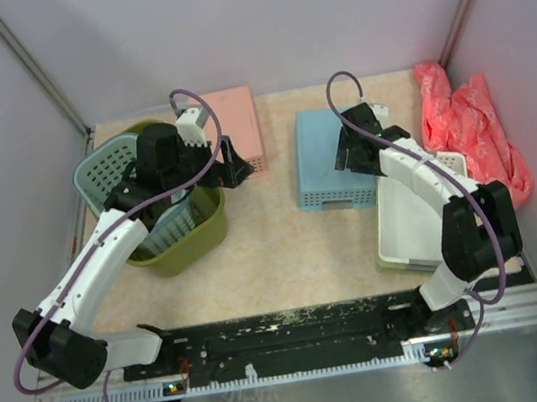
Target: Turn the large container upside down
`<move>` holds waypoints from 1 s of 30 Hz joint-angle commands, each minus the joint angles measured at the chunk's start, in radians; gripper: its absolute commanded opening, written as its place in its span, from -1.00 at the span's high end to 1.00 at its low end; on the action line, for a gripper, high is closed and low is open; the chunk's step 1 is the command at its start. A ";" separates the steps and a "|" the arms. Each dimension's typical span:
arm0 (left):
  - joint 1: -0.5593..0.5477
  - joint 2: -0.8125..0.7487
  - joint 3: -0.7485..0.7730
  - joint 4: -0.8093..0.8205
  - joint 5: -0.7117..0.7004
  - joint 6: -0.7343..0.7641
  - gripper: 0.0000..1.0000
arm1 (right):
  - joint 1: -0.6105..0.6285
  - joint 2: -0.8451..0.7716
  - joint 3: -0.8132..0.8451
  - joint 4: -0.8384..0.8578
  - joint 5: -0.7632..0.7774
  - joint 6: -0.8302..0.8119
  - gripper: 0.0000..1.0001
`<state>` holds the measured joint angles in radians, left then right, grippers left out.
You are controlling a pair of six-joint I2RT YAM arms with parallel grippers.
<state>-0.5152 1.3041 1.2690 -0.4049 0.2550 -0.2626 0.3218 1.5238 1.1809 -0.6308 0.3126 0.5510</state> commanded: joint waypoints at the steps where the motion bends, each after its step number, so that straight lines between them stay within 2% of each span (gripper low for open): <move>1: -0.003 -0.020 -0.005 0.021 0.000 0.014 -0.99 | -0.030 0.051 0.095 0.047 -0.009 -0.047 -0.51; 6: -0.004 -0.019 -0.006 0.020 -0.001 0.012 -0.99 | -0.077 0.118 0.152 0.064 -0.059 -0.070 -0.58; 16: -0.004 -0.023 -0.006 0.010 -0.013 0.016 -0.99 | -0.092 0.274 0.249 0.062 -0.088 -0.067 -0.68; 19: -0.004 -0.027 -0.006 0.006 -0.018 0.016 -0.99 | -0.092 0.294 0.265 0.073 -0.174 -0.062 -0.68; 23: -0.004 -0.030 -0.014 0.010 -0.023 0.017 -0.99 | -0.082 0.269 0.228 0.182 -0.351 -0.036 -0.68; 27: -0.004 -0.022 -0.014 0.012 -0.011 0.009 -0.99 | -0.081 0.263 0.202 0.336 -0.601 -0.011 -0.64; 30: -0.004 -0.031 -0.012 0.007 -0.013 0.013 -0.99 | -0.081 0.227 0.194 0.342 -0.543 0.002 -0.64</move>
<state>-0.5152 1.2995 1.2591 -0.4049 0.2398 -0.2607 0.2337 1.8046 1.3815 -0.4145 -0.1333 0.5201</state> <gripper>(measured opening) 0.996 0.821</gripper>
